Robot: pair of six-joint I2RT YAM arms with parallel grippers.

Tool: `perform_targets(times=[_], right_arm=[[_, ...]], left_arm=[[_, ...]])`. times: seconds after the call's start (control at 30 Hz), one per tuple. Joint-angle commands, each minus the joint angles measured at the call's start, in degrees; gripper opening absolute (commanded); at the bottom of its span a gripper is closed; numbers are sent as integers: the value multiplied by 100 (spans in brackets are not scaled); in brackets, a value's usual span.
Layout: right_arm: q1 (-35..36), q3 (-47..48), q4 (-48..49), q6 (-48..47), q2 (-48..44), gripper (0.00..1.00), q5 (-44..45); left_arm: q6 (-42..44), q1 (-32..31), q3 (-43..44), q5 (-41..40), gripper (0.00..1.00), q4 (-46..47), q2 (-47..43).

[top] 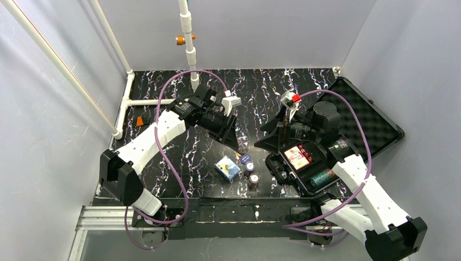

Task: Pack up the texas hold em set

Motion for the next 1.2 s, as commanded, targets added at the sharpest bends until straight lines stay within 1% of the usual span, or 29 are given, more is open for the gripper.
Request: perform_targets(times=[0.0,0.1,0.17,0.23,0.3,0.47,0.57,0.83,1.03,1.17], right_arm=[[89,251,-117,-105,68,100,-342],[211,198,-178,-305,119,100,-52],[328,212,-231,-462,181,100,103],[457,235,-236,-574,237,96,249],[579,255,-206,-668,289,94,313],[853,258,-218,-830,402,89,422],[1038,261,-233,-926,468,85,586],[1337,503,-691,-1266,759,74,729],[1464,703,-1138,-1789,952,73,840],[1526,788,-1185,-1899,1036,72,877]], left_arm=[[252,-28,771,754,0,-227,-57],[568,-28,1250,985,0,-491,133],[640,-29,1442,962,0,-555,230],[713,-32,1469,1121,0,-578,276],[797,-34,1412,1315,0,-579,272],[979,-31,1131,1283,0,-472,64],[1013,-31,929,1408,0,-333,-30],[1007,-31,604,1635,0,-103,-221],[1009,-29,479,1698,0,-52,-362],[992,-30,438,1684,0,-13,-431]])
